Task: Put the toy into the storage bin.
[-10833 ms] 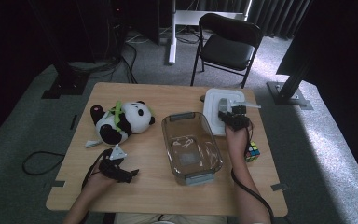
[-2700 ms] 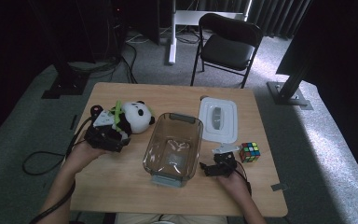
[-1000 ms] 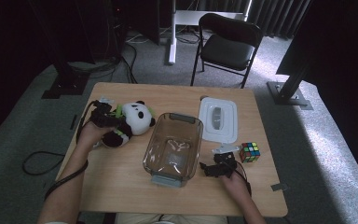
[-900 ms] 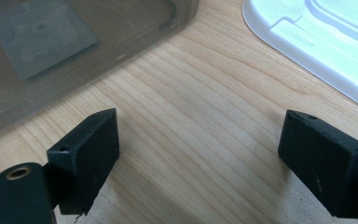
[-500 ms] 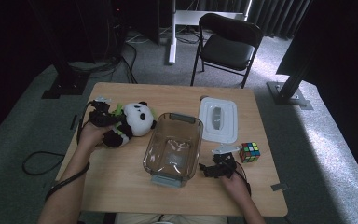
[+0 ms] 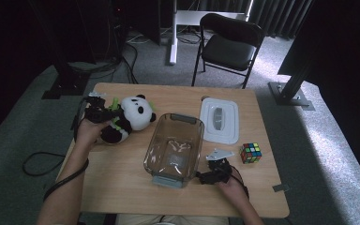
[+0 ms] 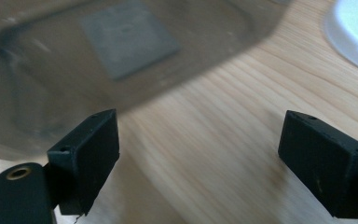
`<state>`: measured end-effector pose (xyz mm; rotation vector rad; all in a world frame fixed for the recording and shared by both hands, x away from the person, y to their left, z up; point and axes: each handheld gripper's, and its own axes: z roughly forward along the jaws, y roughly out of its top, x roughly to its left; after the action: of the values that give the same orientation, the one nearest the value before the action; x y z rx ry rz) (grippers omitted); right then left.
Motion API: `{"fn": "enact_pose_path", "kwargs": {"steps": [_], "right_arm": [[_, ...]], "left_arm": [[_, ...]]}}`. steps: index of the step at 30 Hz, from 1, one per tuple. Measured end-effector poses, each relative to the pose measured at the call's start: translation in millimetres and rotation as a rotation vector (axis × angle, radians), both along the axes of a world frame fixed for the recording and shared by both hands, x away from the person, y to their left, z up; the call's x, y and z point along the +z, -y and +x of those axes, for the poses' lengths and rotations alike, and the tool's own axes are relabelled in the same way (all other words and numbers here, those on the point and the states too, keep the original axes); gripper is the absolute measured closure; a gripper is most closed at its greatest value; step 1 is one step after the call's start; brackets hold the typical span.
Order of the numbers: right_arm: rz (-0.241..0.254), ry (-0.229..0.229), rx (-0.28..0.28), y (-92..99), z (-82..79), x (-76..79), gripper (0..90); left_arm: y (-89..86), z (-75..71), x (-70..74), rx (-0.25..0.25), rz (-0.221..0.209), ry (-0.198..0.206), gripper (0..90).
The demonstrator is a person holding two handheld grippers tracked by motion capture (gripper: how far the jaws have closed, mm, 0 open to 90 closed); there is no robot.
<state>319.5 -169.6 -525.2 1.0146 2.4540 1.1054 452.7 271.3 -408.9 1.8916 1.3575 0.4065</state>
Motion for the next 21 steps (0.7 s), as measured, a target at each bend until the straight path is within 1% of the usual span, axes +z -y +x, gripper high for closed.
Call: {"fn": "enact_pose_path", "kwargs": {"steps": [2, 3, 5, 8, 9, 10, 11, 12, 13, 14, 16, 17, 18, 19, 20, 21], "right_arm": [[-0.007, 0.003, 0.007, -2.3, -0.1, -0.6, 12.4], [-0.003, -0.008, 0.011, -4.9, 0.0, -1.1, 12.4], [0.001, -0.007, 0.014, -10.5, -0.4, -1.3, 12.4], [0.005, -0.006, 0.021, -19.0, -1.1, -1.1, 12.4], [0.006, -0.007, 0.023, -22.4, -0.9, -1.0, 12.4], [0.006, -0.007, 0.023, -22.4, -0.9, -1.0, 12.4], [0.016, -0.014, 0.014, -30.1, 0.7, -0.8, 12.4], [0.019, -0.011, 0.005, -36.1, 1.5, -0.3, 11.9], [0.018, -0.007, 0.003, -39.8, 2.5, -0.2, 11.9], [0.026, -0.014, -0.003, -46.5, 4.2, -0.2, 11.9], [0.037, -0.023, -0.008, -56.5, 6.3, -0.1, 11.9], [0.04, -0.029, -0.011, -62.1, 7.9, -0.3, 11.9], [0.046, -0.043, -0.023, -69.3, 10.1, 0.3, 11.8], [0.048, -0.05, -0.032, -73.6, 10.8, 0.9, 11.8], [0.051, -0.062, -0.038, -79.0, 12.4, 1.4, 11.3], [0.049, -0.064, -0.044, -84.5, 14.8, 1.8, 11.3]], "left_arm": [[-1.3, 0.2, 1.6, 0.006, -0.002, 0.0, 68.1], [-2.2, 0.1, 2.5, 0.011, -0.005, 0.001, 68.1], [-4.5, -0.3, 5.1, 0.019, -0.012, 0.002, 68.0], [-8.1, -0.6, 15.1, 0.042, -0.02, 0.018, 68.0], [-8.1, -0.6, 15.1, 0.042, -0.02, 0.018, 68.0], [-8.9, -0.5, 19.6, 0.042, -0.021, 0.022, 68.0], [-8.7, -1.0, 27.1, 0.047, -0.022, 0.035, 68.0], [-8.4, -1.2, 30.0, 0.048, -0.022, 0.039, 67.9], [-8.4, -1.2, 30.0, 0.048, -0.022, 0.039, 67.9], [-7.5, -1.7, 37.7, 0.05, -0.022, 0.051, 67.9], [-6.3, -2.1, 45.5, 0.051, -0.027, 0.062, 67.9], [-6.3, -2.1, 45.5, 0.051, -0.027, 0.062, 67.8], [-4.9, -2.0, 54.0, 0.055, -0.036, 0.074, 67.9], [-4.9, -2.0, 54.0, 0.055, -0.036, 0.074, 67.8], [-2.8, -2.1, 64.0, 0.051, -0.038, 0.087, 67.8], [-2.8, -2.1, 64.0, 0.051, -0.038, 0.087, 67.8]]}}
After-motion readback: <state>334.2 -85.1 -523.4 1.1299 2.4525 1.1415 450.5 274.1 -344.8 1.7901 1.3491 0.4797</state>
